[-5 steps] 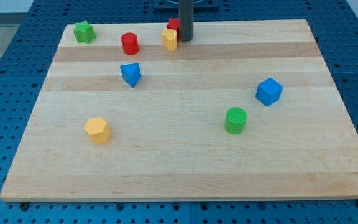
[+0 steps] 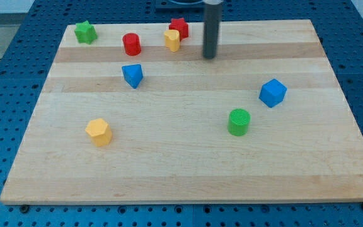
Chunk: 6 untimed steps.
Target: Point your hand to the right of the green star
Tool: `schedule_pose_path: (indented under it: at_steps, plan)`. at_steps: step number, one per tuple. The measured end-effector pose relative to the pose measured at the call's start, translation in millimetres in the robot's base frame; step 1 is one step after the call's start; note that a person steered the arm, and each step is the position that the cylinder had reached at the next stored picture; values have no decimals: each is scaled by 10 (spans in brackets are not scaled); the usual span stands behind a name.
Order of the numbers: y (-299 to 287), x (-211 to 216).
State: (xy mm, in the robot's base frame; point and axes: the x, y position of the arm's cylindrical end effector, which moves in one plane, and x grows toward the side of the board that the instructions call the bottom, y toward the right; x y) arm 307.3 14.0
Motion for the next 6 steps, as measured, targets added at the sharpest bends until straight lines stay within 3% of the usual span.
schedule_pose_path:
  at_steps: [2, 3, 4, 6]
  plan:
    - [-1659, 316]
    - [-2479, 125]
    - [-2483, -433]
    - [-1594, -440]
